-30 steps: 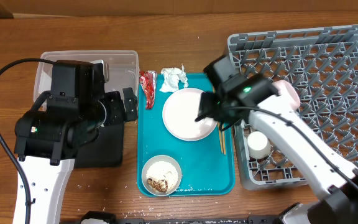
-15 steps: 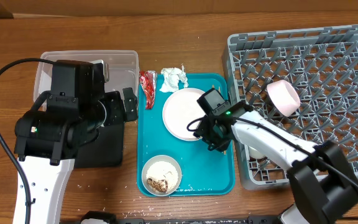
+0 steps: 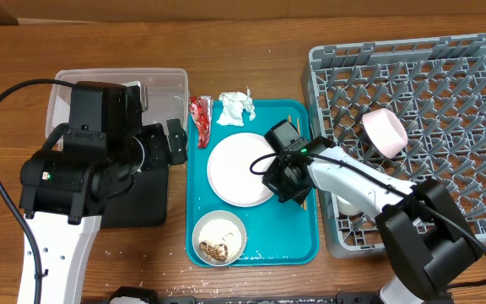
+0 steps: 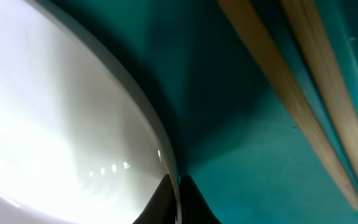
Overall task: Sort waste into correct bins and load items into the dishwasher
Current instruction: 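Grasp the white plate edge with right gripper and lift, then place the white plate upright in the dish rack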
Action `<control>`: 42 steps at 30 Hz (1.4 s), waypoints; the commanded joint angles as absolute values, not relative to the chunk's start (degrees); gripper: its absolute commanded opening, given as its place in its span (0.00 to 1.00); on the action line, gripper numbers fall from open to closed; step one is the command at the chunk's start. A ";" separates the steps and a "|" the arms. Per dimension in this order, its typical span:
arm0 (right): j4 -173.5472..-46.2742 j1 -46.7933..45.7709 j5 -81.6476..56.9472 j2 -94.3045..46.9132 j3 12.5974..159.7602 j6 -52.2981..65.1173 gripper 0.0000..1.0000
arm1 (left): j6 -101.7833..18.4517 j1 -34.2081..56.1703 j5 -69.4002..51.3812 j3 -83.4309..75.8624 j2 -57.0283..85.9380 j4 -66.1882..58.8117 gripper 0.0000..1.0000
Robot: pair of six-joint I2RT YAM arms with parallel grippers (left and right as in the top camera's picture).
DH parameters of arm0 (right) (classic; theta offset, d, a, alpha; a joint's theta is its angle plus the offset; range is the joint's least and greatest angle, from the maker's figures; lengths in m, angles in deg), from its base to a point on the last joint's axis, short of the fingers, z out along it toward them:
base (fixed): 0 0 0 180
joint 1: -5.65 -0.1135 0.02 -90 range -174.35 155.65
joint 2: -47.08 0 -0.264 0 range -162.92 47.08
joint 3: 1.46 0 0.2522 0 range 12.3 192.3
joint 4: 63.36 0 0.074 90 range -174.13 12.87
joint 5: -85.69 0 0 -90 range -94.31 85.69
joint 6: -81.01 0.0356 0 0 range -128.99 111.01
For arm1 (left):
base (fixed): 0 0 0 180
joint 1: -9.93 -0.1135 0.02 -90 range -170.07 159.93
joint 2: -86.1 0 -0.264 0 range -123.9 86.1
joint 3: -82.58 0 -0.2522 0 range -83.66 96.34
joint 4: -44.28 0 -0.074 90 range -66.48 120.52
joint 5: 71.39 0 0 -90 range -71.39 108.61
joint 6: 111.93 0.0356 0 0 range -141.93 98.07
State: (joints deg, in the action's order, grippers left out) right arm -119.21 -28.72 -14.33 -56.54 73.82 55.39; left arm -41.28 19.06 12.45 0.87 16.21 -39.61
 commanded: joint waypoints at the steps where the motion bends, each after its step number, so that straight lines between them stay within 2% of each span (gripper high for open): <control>1: -120.48 -28.02 -12.67 -55.86 77.51 51.33 0.04 | -41.65 18.95 13.09 1.53 15.97 -39.54 1.00; 5: -125.05 -28.02 -5.98 -52.10 82.85 48.94 0.04 | -41.65 18.95 13.09 1.53 15.97 -39.54 1.00; 10: -127.78 -28.02 7.16 -43.88 89.01 38.34 0.04 | -41.65 18.95 13.09 1.53 15.97 -39.54 1.00; 13: -130.49 -28.00 22.76 -38.20 90.47 36.53 0.04 | -41.65 18.95 13.09 1.53 15.97 -39.54 1.00; 14: -132.11 -27.95 33.98 -35.55 90.43 36.53 0.04 | -41.65 18.95 13.09 1.53 15.97 -39.54 1.00; 17: -135.49 -27.12 55.33 -32.62 90.39 36.55 0.04 | -41.65 18.95 13.09 1.53 15.97 -39.54 1.00; 21: -140.67 -22.55 70.80 -32.62 90.32 36.53 0.04 | -41.65 18.95 13.09 1.53 16.00 -39.54 1.00; 33: -138.95 -3.25 72.99 -40.54 89.14 31.52 0.04 | -41.65 18.95 13.09 1.53 15.97 -39.54 1.00; 42: -136.59 -0.78 71.94 -47.25 89.14 26.06 0.04 | -41.65 18.95 13.09 1.53 15.97 -39.54 1.00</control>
State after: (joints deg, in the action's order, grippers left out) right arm -137.05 -0.83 70.26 -45.78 89.40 28.38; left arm -41.28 19.06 12.48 0.87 16.21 -39.61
